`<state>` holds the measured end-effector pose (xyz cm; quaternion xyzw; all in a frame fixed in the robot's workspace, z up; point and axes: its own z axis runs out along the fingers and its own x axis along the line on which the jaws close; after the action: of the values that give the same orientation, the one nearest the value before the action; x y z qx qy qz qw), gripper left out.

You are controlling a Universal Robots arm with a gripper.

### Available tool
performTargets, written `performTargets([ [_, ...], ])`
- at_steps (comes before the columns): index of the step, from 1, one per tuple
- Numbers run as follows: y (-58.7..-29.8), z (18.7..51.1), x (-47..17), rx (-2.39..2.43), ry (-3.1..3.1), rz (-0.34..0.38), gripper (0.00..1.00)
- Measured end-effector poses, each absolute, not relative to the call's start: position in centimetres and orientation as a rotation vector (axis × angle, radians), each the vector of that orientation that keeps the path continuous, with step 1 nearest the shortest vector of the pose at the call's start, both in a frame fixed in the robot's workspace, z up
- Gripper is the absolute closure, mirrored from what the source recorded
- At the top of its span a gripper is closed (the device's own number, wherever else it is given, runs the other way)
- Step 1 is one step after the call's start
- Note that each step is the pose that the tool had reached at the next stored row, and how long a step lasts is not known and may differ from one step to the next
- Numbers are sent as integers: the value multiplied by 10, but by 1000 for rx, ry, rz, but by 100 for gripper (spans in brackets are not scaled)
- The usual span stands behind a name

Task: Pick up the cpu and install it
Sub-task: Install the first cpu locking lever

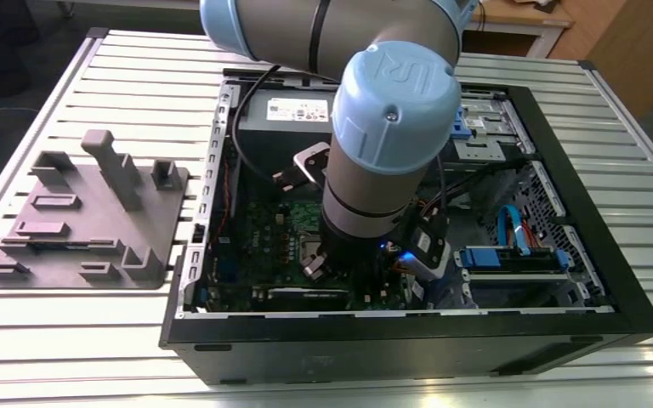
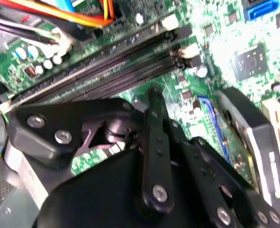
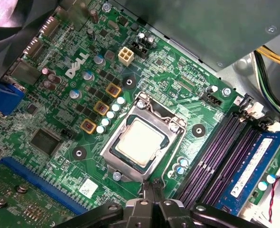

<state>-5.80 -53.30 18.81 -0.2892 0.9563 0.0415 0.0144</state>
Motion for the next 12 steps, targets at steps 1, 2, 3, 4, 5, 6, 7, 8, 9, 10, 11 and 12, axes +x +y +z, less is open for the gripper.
performTargets([
  [1, -533, 188, -58, -900, 2977, 129, 90],
  [2, -533, 188, -58, -900, 2977, 130, 90],
  [3, -533, 188, -58, -900, 2977, 130, 90],
  [4, -533, 188, -58, -900, 2976, 131, 90],
  [5, -533, 189, -58, -900, 2976, 132, 90],
  [6, -533, 190, -58, -900, 2976, 133, 90],
  [7, -533, 191, -58, -900, 2976, 133, 90],
  [8, -533, 192, -58, -900, 2977, 133, 90],
  [9, -533, 193, -58, -900, 2976, 133, 90],
  [10, -533, 193, -58, -900, 2976, 133, 90],
  [11, -533, 193, -58, -900, 2976, 133, 90],
  [12, -533, 193, -58, -900, 2976, 133, 90],
])
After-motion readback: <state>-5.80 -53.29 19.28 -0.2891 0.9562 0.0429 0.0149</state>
